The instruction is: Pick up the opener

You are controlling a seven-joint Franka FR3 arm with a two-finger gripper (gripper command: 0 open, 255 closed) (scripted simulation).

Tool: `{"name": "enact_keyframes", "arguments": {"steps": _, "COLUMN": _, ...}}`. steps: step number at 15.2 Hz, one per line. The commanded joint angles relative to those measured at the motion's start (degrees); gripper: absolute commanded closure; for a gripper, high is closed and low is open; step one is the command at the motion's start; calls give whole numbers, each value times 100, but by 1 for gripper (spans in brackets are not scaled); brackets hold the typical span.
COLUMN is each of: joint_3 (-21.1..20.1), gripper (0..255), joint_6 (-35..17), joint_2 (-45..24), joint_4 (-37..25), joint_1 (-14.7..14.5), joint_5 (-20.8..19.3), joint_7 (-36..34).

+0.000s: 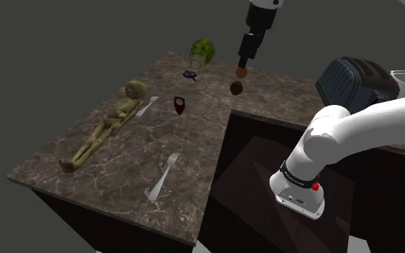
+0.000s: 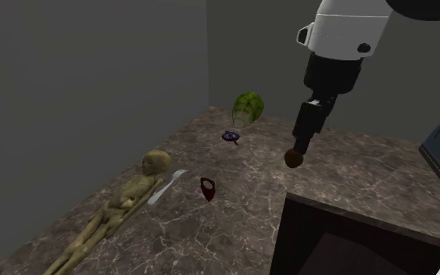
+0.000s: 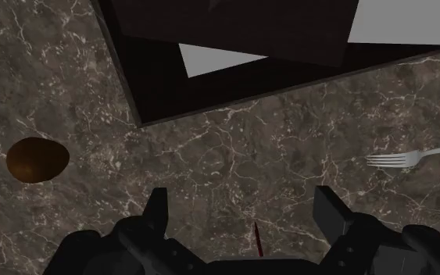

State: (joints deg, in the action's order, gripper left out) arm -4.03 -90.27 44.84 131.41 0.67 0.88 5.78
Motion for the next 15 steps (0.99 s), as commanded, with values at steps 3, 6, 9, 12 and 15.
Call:
{"name": "enact_keyframes", "arguments": {"steps": 3, "joint_3": -20, "gripper": 0, "joint_6": -357, "joint_2": -299, "joint_4": 65, "joint_1": -36, "joint_5": 21, "joint_7": 61}}
{"name": "enact_keyframes", "arguments": {"steps": 6, "joint_3": -55, "gripper": 0, "joint_6": -876, "joint_2": -790, "joint_4": 105, "joint_1": -89, "joint_5": 50, "joint_7": 150}}
{"name": "enact_keyframes", "arguments": {"steps": 9, "joint_3": -96, "gripper": 0, "joint_6": -1368, "joint_2": -1324, "joint_4": 75, "joint_1": -139, "joint_5": 74, "joint_7": 238}}
{"name": "enact_keyframes", "arguments": {"steps": 12, "joint_3": -144, "gripper": 0, "joint_6": -1826, "joint_2": -1893, "joint_4": -23, "joint_1": -186, "joint_5": 90, "joint_7": 323}}
{"name": "enact_keyframes", "arguments": {"steps": 15, "joint_3": -197, "gripper": 0, "joint_6": -2243, "joint_2": -2488, "joint_4": -190, "joint_1": -229, "joint_5": 94, "joint_7": 402}}
